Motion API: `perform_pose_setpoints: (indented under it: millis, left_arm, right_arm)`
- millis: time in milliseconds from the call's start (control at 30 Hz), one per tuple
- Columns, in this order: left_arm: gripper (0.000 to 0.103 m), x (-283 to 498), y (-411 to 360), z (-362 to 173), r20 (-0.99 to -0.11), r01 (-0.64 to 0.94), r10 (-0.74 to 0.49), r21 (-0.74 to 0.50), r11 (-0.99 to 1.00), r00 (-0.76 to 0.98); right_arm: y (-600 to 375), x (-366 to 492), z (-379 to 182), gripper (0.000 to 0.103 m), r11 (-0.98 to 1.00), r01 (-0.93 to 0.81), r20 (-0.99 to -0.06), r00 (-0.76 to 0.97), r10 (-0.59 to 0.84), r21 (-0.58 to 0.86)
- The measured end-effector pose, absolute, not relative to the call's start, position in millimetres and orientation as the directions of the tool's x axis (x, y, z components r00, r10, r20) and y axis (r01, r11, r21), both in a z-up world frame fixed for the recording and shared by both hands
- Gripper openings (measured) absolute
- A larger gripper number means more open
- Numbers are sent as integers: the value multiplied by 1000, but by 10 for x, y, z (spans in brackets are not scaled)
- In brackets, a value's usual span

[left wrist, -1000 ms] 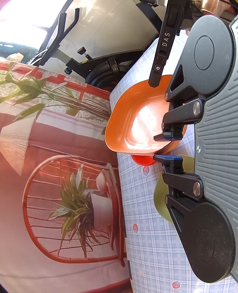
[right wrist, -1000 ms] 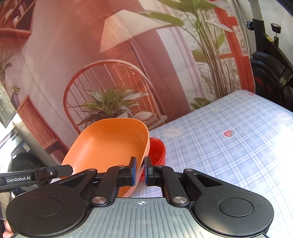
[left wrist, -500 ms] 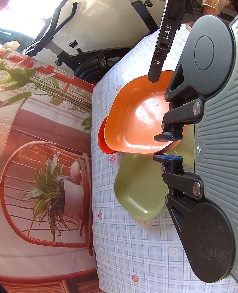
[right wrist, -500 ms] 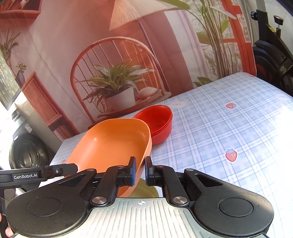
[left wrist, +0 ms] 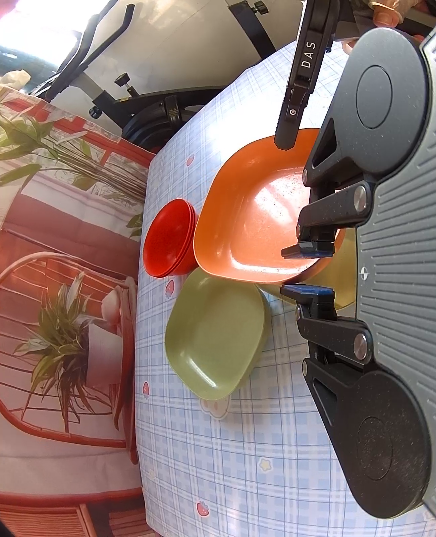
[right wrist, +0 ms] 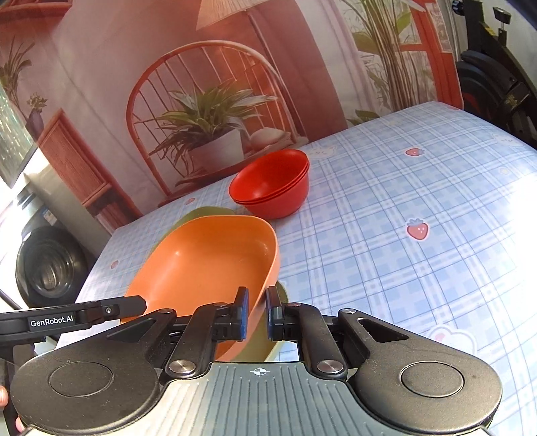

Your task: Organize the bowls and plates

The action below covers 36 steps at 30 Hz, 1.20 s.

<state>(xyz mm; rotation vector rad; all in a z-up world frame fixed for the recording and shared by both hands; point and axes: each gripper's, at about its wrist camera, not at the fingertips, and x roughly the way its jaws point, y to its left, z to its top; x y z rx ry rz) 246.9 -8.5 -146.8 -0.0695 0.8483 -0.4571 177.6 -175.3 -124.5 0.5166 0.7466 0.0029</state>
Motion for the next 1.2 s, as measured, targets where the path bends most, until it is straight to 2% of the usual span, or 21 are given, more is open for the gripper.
perform_pose_setpoints:
  millis: [400, 1100, 1200]
  left_arm:
    - [16, 2363, -153, -1576, -719, 387, -365, -144, 911, 592]
    - [16, 2373, -139, -1666, -740, 353, -333, -138, 925, 585]
    - [20, 2370, -132, -1658, -736, 349, -335, -143, 926, 588]
  right_arm:
    - [-1672, 1663, -1443, 11, 871, 175, -679, 702, 216, 458]
    - [-1616, 1635, -1485, 13, 884, 156, -684, 696, 219, 441]
    - [-1605, 1636, -1481, 15, 887, 154, -685, 696, 215, 435]
